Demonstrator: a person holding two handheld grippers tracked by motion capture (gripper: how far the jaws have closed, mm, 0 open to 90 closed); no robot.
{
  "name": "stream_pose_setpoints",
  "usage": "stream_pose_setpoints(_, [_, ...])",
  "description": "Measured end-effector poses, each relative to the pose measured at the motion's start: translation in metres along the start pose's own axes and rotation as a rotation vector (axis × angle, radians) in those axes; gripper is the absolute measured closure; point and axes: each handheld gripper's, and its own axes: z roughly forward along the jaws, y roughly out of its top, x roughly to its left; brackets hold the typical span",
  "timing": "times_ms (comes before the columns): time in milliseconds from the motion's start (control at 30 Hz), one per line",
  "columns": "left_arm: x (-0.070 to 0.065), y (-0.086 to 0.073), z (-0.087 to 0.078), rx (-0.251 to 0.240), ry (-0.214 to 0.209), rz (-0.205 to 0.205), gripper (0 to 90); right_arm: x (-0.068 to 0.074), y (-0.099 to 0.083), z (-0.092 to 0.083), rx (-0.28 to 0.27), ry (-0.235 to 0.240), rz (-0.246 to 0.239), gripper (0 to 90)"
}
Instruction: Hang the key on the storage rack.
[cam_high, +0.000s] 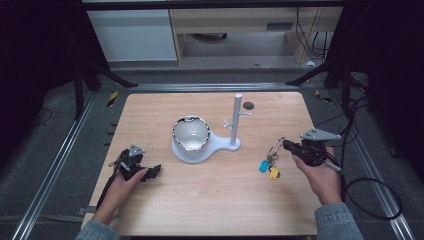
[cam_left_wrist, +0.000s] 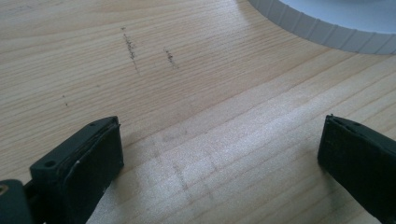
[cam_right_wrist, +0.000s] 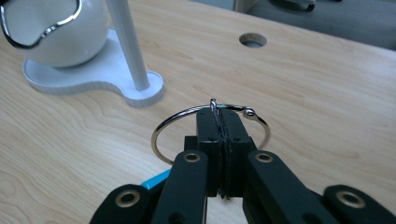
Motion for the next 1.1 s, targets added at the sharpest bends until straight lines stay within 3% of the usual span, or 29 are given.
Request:
stream_pose_setpoints(533, [0.000,0.000,0.000,0.000,-0.001,0.001,0.0,0.006,0.040,-0.010,-0.052,0.014,-0.054,88.9])
stream_pose_setpoints(1100, [0.000,0.000,0.000,0.001,-0.001,0.004,0.0,0.011,0.064,-0.015,-0.086,0.022,-0.081,88.9])
